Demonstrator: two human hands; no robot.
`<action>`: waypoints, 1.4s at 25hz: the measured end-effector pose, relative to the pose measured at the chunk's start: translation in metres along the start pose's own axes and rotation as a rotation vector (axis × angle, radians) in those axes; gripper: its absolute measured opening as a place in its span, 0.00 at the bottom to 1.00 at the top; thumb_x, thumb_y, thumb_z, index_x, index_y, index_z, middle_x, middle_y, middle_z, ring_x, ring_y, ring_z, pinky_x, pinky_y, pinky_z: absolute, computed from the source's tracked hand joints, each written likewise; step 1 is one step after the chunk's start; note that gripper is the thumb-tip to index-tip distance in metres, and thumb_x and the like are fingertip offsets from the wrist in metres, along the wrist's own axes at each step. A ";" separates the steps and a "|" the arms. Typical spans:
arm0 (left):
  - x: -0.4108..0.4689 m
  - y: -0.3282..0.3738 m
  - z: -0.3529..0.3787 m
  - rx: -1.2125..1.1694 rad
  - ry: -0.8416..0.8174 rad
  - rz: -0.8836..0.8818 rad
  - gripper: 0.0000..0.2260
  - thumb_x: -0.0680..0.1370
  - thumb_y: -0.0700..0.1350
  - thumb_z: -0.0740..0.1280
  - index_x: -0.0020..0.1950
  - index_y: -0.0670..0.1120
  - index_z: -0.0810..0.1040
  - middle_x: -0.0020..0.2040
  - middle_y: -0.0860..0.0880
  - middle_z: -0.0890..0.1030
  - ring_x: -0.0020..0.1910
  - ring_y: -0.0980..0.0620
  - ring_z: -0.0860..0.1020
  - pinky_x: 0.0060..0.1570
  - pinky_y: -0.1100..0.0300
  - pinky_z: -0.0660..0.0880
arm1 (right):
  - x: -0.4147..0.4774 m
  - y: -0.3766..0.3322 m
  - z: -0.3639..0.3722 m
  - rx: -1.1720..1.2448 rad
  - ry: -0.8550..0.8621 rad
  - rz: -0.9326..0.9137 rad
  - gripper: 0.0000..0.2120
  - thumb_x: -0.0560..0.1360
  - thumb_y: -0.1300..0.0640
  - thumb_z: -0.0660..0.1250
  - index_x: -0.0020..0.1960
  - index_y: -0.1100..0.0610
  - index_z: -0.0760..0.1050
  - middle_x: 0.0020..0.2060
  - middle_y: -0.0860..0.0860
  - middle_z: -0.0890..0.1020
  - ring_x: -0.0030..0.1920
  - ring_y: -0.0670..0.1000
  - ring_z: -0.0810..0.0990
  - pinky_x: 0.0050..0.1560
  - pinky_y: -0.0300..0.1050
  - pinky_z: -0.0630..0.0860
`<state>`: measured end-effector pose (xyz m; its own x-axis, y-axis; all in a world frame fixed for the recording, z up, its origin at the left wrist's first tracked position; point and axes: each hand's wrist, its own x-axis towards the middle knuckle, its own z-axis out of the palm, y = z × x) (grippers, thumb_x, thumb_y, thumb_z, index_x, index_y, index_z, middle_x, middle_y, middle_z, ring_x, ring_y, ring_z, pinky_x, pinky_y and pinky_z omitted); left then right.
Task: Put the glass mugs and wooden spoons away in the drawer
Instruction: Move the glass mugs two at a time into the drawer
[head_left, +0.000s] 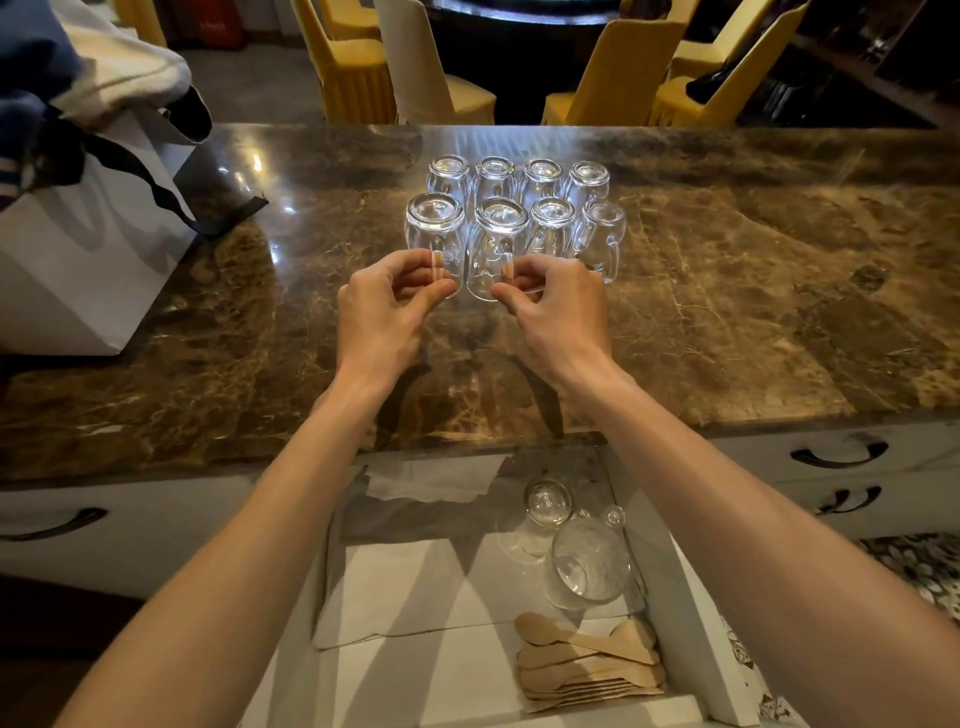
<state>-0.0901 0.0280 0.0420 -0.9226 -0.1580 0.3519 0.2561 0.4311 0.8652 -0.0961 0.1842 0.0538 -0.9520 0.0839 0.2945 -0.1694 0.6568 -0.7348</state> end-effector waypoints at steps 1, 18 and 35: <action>-0.002 0.002 -0.003 -0.008 -0.006 0.009 0.15 0.70 0.43 0.73 0.56 0.48 0.79 0.43 0.58 0.81 0.43 0.65 0.80 0.47 0.72 0.76 | -0.004 -0.001 -0.002 0.017 -0.003 -0.002 0.05 0.71 0.55 0.73 0.45 0.55 0.82 0.38 0.48 0.83 0.39 0.44 0.81 0.46 0.44 0.81; -0.062 0.016 -0.055 -0.169 -0.078 -0.036 0.13 0.70 0.40 0.73 0.51 0.52 0.80 0.43 0.54 0.84 0.44 0.59 0.82 0.48 0.68 0.77 | -0.069 -0.016 -0.018 0.119 -0.014 -0.037 0.07 0.69 0.54 0.75 0.47 0.51 0.82 0.34 0.41 0.82 0.35 0.37 0.80 0.39 0.27 0.75; -0.141 0.021 -0.089 -0.079 -0.127 -0.065 0.15 0.69 0.45 0.72 0.55 0.55 0.80 0.48 0.60 0.83 0.47 0.60 0.82 0.48 0.70 0.76 | -0.142 -0.021 -0.030 0.171 -0.123 -0.066 0.09 0.70 0.56 0.74 0.50 0.55 0.82 0.40 0.46 0.84 0.42 0.42 0.82 0.45 0.40 0.81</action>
<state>0.0712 -0.0202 0.0422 -0.9657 -0.0677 0.2509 0.2122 0.3516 0.9118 0.0498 0.1811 0.0456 -0.9596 -0.0541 0.2762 -0.2631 0.5203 -0.8124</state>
